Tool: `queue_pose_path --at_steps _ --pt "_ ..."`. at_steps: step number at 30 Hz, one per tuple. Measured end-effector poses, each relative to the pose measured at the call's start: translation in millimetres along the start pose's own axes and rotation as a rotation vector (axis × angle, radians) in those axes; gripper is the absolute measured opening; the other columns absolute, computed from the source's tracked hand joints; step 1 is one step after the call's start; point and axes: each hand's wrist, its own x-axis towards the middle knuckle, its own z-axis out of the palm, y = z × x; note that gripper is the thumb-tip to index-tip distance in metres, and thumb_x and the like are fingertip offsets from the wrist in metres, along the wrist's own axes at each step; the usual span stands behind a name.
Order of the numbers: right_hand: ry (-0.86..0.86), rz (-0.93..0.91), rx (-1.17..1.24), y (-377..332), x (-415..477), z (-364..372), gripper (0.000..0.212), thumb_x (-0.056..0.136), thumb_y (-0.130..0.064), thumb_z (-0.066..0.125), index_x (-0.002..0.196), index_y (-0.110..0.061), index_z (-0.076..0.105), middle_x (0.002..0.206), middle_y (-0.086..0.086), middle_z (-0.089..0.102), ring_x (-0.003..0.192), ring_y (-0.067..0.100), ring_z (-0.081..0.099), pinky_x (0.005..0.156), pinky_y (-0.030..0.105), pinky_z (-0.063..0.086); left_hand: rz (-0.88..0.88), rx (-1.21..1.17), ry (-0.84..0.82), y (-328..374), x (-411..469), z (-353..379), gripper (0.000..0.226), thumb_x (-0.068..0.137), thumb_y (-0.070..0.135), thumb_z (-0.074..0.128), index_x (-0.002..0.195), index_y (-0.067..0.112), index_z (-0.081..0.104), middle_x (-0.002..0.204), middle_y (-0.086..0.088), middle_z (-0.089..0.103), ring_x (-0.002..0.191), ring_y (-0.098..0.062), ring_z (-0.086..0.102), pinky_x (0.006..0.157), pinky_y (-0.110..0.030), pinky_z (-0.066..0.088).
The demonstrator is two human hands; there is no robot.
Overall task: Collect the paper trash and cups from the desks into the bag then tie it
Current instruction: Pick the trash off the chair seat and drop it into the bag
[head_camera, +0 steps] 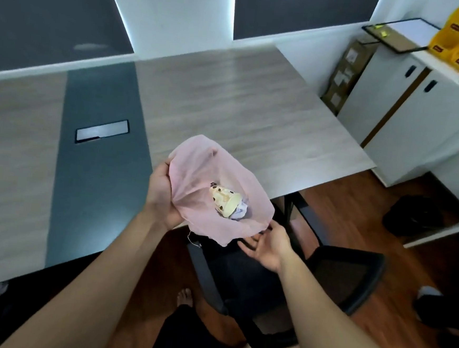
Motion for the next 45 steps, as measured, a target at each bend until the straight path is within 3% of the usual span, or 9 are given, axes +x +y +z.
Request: queue_pose_path --at_steps 5,10,14,18,20,26,30,36,45 --pt "-0.057 -0.029 0.017 -22.2 8.7 34.6 0.051 0.103 -0.049 0.056 0.139 -0.016 0.072 0.126 0.010 0.079 0.108 0.029 0.071 0.101 0.050 0.056 0.000 -0.001 0.039 27.7 21.2 -23.8 0.056 0.109 0.042 0.035 0.101 0.020 0.086 0.101 -0.004 0.081 0.089 -0.024 0.077 0.080 -0.035 0.061" --pt "0.088 -0.292 -0.183 -49.6 7.6 73.5 0.024 0.101 -0.025 0.069 0.116 -0.006 0.073 0.108 0.014 0.082 0.094 0.029 0.075 0.079 0.042 0.059 0.009 0.234 0.096 53.1 66.3 -76.4 0.046 0.101 0.042 0.063 0.130 0.008 0.075 0.122 -0.016 0.078 0.106 -0.030 0.073 0.094 -0.044 0.055" --pt "0.335 -0.754 -0.617 -74.0 12.8 105.9 0.024 0.094 -0.015 0.067 0.084 -0.014 0.046 0.083 0.004 0.053 0.074 0.021 0.048 0.067 0.038 0.042 0.052 0.568 0.120 64.2 102.8 -116.4 0.014 0.103 0.026 0.074 0.097 0.020 0.084 0.089 -0.001 0.078 0.074 -0.017 0.067 0.066 -0.029 0.053" --pt "0.426 -0.900 -0.745 -93.8 11.0 140.1 0.026 0.094 -0.009 0.061 0.082 -0.018 0.040 0.077 0.003 0.048 0.070 0.022 0.047 0.064 0.042 0.044 0.126 0.995 0.276 75.1 139.1 -148.7 0.031 0.100 0.009 0.062 0.082 0.020 0.084 0.071 0.003 0.076 0.069 -0.022 0.067 0.061 -0.030 0.058" --pt "0.526 -0.989 -0.688 -105.6 12.2 150.0 0.025 0.097 -0.008 0.060 0.082 -0.017 0.042 0.074 -0.001 0.048 0.067 0.018 0.045 0.062 0.037 0.041 0.151 1.133 0.358 83.3 155.6 -158.6 0.031 0.097 0.005 0.058 0.088 0.018 0.085 0.079 -0.005 0.080 0.076 -0.028 0.076 0.073 -0.040 0.065" --pt "0.734 -0.902 -0.659 -138.7 32.9 157.9 0.021 0.097 -0.008 0.049 0.076 -0.012 0.047 0.071 0.006 0.051 0.073 0.029 0.049 0.066 0.039 0.039 0.113 1.211 0.492 111.2 186.8 -191.3 0.039 0.092 0.001 0.049 0.091 0.019 0.084 0.075 -0.011 0.080 0.068 -0.032 0.078 0.073 -0.043 0.068" --pt "0.492 -0.709 -0.568 -154.1 41.0 170.8 0.004 0.096 -0.010 0.065 0.095 -0.006 0.065 0.085 0.012 0.064 0.075 0.031 0.062 0.062 0.035 0.058 0.060 0.883 0.472 124.0 206.5 -208.8 0.041 0.093 -0.004 0.048 0.083 0.018 0.081 0.092 -0.015 0.083 0.077 -0.030 0.078 0.065 -0.034 0.067" --pt "0.249 -0.771 -0.137 -170.7 53.8 196.6 0.009 0.100 0.001 0.061 0.109 -0.001 0.061 0.099 0.018 0.067 0.094 0.033 0.071 0.074 0.033 0.067 0.097 0.299 0.379 150.5 216.1 -201.3 0.052 0.100 -0.008 0.036 0.127 0.011 0.076 0.114 -0.005 0.082 0.101 -0.021 0.079 0.084 -0.032 0.066" --pt "0.215 -0.414 -0.318 -137.3 71.9 188.1 0.034 0.104 -0.014 0.065 0.134 0.001 0.064 0.131 0.022 0.073 0.099 0.034 0.082 0.077 0.039 0.066 -0.026 0.402 0.265 150.3 215.0 -211.5 0.040 0.104 0.004 0.051 0.138 0.014 0.068 0.130 -0.018 0.076 0.108 -0.027 0.075 0.077 -0.036 0.062"
